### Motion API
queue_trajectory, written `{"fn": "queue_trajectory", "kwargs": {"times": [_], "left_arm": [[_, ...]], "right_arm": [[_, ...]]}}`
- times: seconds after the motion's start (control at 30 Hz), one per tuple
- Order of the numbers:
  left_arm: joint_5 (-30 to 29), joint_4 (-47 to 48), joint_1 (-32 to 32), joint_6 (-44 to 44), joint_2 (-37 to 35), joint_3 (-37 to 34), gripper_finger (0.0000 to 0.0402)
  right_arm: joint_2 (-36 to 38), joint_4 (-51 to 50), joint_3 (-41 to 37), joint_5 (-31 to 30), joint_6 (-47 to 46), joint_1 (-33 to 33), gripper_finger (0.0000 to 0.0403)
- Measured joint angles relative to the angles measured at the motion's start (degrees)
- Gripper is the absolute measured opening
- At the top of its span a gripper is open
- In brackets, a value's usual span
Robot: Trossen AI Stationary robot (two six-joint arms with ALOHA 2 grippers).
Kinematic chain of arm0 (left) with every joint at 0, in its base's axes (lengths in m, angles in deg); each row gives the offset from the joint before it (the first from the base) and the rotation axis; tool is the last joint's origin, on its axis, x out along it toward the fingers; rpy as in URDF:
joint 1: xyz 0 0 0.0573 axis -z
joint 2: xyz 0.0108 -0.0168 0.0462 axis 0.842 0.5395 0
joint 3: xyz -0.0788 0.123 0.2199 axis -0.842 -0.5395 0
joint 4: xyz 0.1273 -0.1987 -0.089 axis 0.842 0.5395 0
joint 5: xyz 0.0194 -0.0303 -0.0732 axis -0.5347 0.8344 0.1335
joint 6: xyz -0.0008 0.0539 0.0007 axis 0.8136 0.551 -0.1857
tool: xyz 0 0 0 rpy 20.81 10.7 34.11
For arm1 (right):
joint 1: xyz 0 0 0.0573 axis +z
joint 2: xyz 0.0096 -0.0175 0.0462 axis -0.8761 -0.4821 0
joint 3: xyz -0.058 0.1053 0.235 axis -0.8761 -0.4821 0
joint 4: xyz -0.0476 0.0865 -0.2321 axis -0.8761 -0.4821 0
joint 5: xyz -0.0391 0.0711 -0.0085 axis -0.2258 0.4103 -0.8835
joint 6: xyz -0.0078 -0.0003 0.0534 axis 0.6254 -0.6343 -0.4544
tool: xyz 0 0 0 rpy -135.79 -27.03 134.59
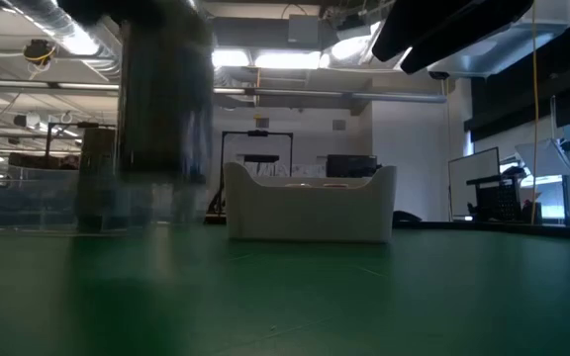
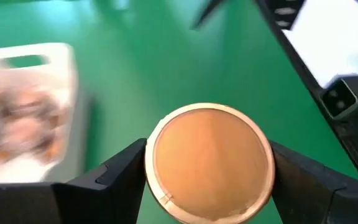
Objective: Sort spices by type
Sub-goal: Put the light brown seasoning bottle into the bottom transparent bin
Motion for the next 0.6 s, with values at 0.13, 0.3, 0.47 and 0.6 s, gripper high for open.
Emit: {"fn": "queue_trajectory", "kwargs": {"times": [0.13, 0.3, 0.47, 0.6], "left_arm": [[-8.0, 14.5, 1.2, -3.5, -8.7, 2.0, 0.0262], [-17.3, 27.6, 2.5, -10.0, -20.4, 3.9, 0.0262], [-21.4, 35.0, 2.6, -14.2, -30.8, 3.9, 0.0262], [-25.2, 38.4, 2.6, -16.1, -36.7, 3.9, 0.0262]], "right_arm": [[0.0, 0.0, 0.0, -0.9, 0.2, 0.0, 0.0376], [0.0, -0.1, 0.0, -2.8, 0.3, 0.0, 0.0376], [0.0, -0.1, 0.0, -3.6, 0.3, 0.0, 0.0376], [0.0, -0.1, 0.0, -3.6, 0.3, 0.0, 0.0376]]}}
